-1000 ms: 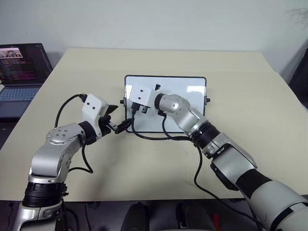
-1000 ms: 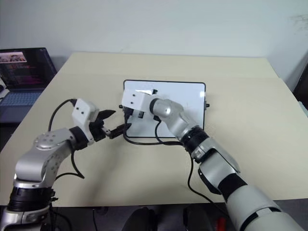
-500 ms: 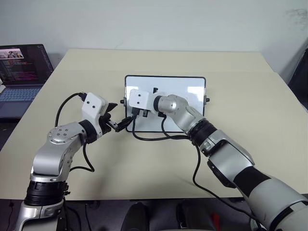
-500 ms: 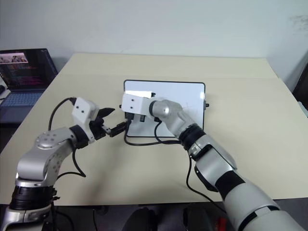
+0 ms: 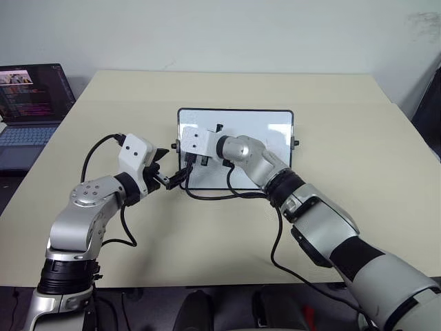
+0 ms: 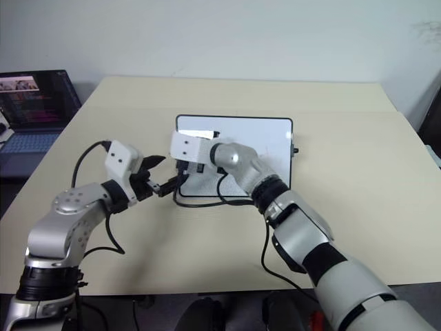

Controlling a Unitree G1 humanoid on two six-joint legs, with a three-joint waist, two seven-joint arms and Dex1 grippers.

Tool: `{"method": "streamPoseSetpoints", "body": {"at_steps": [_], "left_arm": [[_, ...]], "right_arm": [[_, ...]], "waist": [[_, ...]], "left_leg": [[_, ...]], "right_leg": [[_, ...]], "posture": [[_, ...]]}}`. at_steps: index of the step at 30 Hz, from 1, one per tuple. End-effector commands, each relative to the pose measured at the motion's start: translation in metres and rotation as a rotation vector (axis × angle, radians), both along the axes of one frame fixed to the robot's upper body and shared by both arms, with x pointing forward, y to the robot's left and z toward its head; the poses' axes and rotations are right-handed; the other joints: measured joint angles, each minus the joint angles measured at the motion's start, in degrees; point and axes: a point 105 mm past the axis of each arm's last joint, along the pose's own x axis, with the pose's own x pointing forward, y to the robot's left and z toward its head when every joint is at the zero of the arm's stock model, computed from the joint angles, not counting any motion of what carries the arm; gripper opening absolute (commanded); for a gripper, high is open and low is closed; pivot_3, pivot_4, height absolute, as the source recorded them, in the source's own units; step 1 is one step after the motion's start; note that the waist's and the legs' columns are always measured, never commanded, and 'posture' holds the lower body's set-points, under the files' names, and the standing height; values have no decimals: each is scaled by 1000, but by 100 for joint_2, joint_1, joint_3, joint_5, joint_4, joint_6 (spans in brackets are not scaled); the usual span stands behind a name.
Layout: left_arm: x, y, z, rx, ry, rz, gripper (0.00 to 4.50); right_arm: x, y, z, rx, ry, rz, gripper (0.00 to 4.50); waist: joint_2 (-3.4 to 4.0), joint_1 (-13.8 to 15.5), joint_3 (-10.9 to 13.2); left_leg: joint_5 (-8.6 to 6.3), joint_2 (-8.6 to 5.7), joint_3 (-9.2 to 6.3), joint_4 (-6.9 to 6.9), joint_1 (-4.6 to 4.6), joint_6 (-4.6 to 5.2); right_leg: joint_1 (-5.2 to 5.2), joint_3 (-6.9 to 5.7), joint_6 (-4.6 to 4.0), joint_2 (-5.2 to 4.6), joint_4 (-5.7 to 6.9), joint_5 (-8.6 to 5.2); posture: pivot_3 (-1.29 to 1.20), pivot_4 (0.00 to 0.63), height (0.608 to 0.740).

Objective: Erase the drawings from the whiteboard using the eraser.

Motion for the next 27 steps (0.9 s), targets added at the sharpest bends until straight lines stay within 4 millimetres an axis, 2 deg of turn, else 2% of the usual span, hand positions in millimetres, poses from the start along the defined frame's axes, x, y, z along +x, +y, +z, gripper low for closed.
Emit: {"method": "streamPoseSetpoints", "body": {"at_steps": [1,4,6,9,12,14,17,20,22,27], "left_arm": [[0,-3,14,5,-60,-15,4500],[2,-2,14,2,-62,-7,4500],[3,-1,15,-12,-63,2,4500],[3,-1,16,-20,-62,1,4500],[5,1,16,-18,-61,0,4500],[6,1,16,-15,-61,0,4500],[7,1,17,-13,-62,-2,4500],[8,0,17,-14,-63,-10,4500],[8,0,17,-14,-62,-10,4500],[8,-1,16,-15,-60,-12,4500]], "right_arm": [[8,-4,17,48,-84,-51,1326],[13,-6,34,93,-155,-79,1326],[14,-8,30,74,-140,-76,1326],[11,-10,12,12,-77,-53,1326],[3,-17,-19,-107,28,-5,1326],[2,-22,-28,-143,49,-2,1326],[6,-27,-25,-143,18,-29,1326],[17,-31,2,-68,-93,-90,1326],[22,-35,12,-45,-129,-114,1325],[20,-41,-6,-114,-64,-99,1325]], "waist": [[0,0,0],[0,5,0],[0,6,0],[0,3,0],[-1,7,-1],[-1,7,-1],[-1,8,-1],[-1,21,0],[0,23,0],[-1,14,0]], "left_leg": [[0,0,-1,0,1,0],[1,0,-3,1,2,-1],[1,-1,-2,1,1,-1],[1,-1,0,0,0,-1],[0,-1,-2,-3,-1,-1],[0,-2,-2,-1,1,-1],[1,-3,0,3,11,0],[5,-4,-3,4,18,-3],[12,-3,-5,5,19,-9],[18,-5,-2,4,21,-13]], "right_leg": [[0,0,0,0,2,0],[0,-2,-1,0,7,0],[0,-2,-1,0,5,0],[0,-1,-1,-1,-1,0],[1,-3,0,0,-5,0],[2,-2,-1,-1,-1,0],[5,2,-1,-1,15,0],[5,-1,-1,-1,30,0],[5,-2,-8,-1,32,4],[6,0,-15,0,31,8]], "posture": [[0,150,740],[0,150,740],[0,150,740],[0,150,740],[0,150,740],[0,150,740],[0,150,740],[0,150,740],[0,150,740],[0,150,740]]}}
